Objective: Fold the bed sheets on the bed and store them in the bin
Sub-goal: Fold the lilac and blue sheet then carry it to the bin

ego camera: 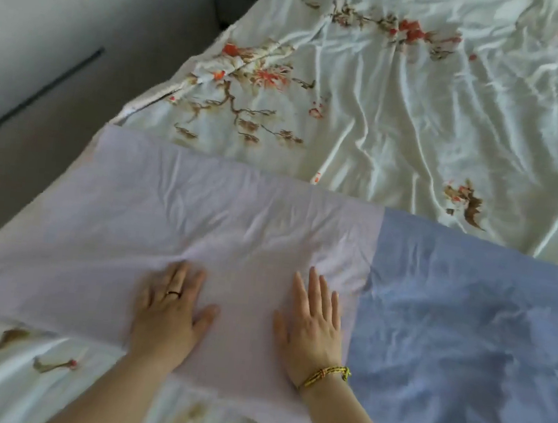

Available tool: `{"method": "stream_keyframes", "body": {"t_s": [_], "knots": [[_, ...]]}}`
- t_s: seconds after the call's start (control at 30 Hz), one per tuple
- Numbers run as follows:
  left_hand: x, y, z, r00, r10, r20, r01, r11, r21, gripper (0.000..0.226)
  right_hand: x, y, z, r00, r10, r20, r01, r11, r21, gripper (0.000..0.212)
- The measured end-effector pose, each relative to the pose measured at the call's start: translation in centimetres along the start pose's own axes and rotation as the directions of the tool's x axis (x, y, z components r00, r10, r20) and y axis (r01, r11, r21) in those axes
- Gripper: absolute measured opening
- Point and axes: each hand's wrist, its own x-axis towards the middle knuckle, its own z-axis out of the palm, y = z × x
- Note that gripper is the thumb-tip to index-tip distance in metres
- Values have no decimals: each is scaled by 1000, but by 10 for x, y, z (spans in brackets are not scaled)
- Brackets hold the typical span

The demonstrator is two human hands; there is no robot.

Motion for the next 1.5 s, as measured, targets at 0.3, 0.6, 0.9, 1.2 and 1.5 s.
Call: {"method": "stream_keyframes", "body": {"t_s": [0.3,0.6,0.9,1.2,1.5], "knots": [[1,-168,-2,756,-637,-151,523,726,-446,84,35,-110,79,993,-58,99,65,996,-68,58],[1,-199,-16,588,-808,31,667,462,-585,97,36,-114,75,987,6,158,5,998,-67,55],[-29,-209,-27,473,-733,490,340,-361,-868,46,41,-115,57,918,28,396,29,990,-139,95],[-44,-116,-137,896,-413,165,-8,-385,-923,11,52,-127,-45,670,130,731,-697,449,559,48],[-93,30,-169,957,274,-95,-144,164,-976,36,54,-106,-181,810,192,553,-568,489,662,51]]}}
